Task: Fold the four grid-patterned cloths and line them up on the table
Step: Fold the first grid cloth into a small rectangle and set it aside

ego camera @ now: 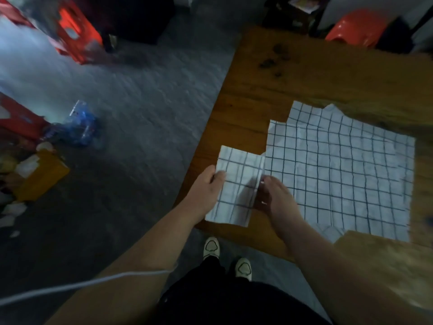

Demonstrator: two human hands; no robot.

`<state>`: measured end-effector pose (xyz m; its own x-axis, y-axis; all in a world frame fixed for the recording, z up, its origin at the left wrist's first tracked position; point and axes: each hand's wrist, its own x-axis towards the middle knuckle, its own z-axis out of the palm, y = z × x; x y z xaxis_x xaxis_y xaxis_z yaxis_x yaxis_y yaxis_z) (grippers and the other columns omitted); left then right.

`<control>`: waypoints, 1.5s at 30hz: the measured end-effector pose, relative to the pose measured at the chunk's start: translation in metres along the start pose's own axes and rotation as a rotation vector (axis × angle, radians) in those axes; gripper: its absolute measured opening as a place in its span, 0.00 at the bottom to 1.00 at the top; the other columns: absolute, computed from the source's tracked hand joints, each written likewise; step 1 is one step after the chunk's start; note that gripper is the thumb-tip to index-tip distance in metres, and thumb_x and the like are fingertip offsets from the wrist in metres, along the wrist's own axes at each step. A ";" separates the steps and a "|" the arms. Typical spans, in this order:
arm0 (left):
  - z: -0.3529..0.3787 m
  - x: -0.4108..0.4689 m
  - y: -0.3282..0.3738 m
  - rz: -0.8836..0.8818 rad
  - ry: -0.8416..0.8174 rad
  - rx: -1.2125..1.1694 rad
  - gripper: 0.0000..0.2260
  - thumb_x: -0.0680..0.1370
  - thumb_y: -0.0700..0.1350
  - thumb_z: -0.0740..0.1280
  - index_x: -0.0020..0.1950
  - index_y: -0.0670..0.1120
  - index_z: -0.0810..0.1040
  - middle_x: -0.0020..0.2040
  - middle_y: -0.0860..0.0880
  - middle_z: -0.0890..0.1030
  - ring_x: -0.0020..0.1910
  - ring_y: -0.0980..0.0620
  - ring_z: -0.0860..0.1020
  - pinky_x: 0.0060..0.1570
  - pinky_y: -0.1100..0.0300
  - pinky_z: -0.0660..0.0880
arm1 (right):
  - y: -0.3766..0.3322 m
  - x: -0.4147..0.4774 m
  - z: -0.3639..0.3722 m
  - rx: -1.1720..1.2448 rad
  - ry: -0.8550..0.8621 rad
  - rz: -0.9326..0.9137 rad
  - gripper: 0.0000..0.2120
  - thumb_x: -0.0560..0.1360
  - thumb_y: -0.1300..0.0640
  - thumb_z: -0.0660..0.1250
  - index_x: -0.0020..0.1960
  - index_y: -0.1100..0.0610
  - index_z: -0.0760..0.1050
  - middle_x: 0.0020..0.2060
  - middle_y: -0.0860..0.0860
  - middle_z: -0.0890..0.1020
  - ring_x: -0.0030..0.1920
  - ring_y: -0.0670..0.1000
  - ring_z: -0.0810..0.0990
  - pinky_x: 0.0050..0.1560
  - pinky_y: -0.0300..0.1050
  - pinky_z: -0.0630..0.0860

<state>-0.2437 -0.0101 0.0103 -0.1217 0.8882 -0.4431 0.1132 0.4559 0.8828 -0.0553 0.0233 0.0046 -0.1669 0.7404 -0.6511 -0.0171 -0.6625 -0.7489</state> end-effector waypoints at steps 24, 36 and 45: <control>-0.312 -0.064 -0.038 0.089 0.556 0.108 0.08 0.85 0.47 0.61 0.48 0.46 0.75 0.38 0.52 0.76 0.32 0.62 0.72 0.34 0.67 0.69 | -0.016 0.000 0.354 -0.747 -0.107 -0.526 0.09 0.84 0.48 0.57 0.47 0.45 0.72 0.43 0.45 0.79 0.40 0.42 0.78 0.32 0.33 0.69; -0.513 0.030 0.016 0.129 0.471 0.150 0.05 0.83 0.50 0.64 0.52 0.51 0.78 0.45 0.50 0.82 0.43 0.51 0.81 0.48 0.47 0.81 | -0.083 0.081 0.523 -0.626 -0.020 -0.459 0.11 0.84 0.54 0.61 0.44 0.53 0.77 0.35 0.50 0.79 0.33 0.48 0.77 0.32 0.40 0.73; -0.504 0.182 0.106 0.128 0.157 0.127 0.07 0.82 0.48 0.65 0.60 0.53 0.77 0.51 0.54 0.85 0.50 0.52 0.83 0.58 0.42 0.79 | -0.174 0.174 0.484 -0.449 0.126 -0.416 0.04 0.82 0.56 0.65 0.50 0.52 0.78 0.42 0.53 0.84 0.40 0.54 0.84 0.35 0.44 0.83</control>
<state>-0.7510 0.1711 0.1022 -0.2494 0.9239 -0.2900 0.2598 0.3524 0.8991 -0.5582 0.2129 0.0812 -0.1174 0.9519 -0.2830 0.3649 -0.2237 -0.9038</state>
